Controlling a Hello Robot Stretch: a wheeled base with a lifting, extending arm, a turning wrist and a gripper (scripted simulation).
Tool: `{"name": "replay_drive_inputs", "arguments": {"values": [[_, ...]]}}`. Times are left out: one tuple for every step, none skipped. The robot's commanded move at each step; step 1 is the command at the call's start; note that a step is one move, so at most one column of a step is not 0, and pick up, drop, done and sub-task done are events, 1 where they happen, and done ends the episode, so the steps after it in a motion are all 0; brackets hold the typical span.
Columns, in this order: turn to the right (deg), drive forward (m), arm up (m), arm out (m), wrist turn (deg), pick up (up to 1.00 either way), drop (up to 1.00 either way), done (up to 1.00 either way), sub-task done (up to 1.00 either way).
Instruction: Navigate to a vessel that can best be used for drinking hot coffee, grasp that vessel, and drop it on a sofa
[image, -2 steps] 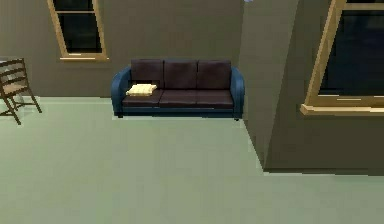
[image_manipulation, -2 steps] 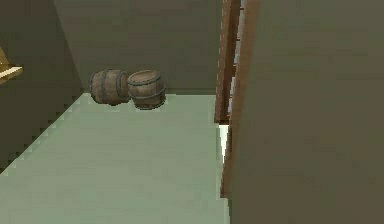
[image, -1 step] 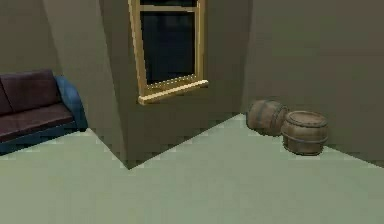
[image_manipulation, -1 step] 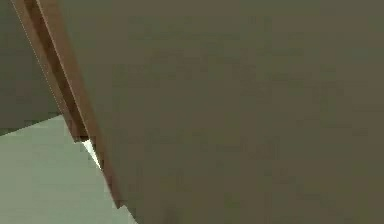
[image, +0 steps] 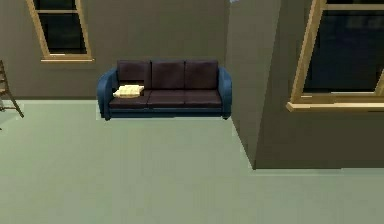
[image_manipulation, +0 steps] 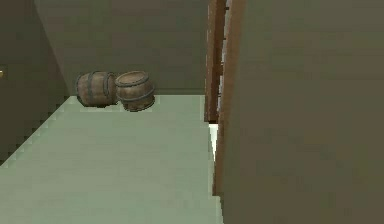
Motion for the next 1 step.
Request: {"name": "replay_drive_inputs", "arguments": {"values": [[0.0, 0.25, 0.00, 0.00, 0.0, 0.00, 0.00, 0.00, 0.00]]}}
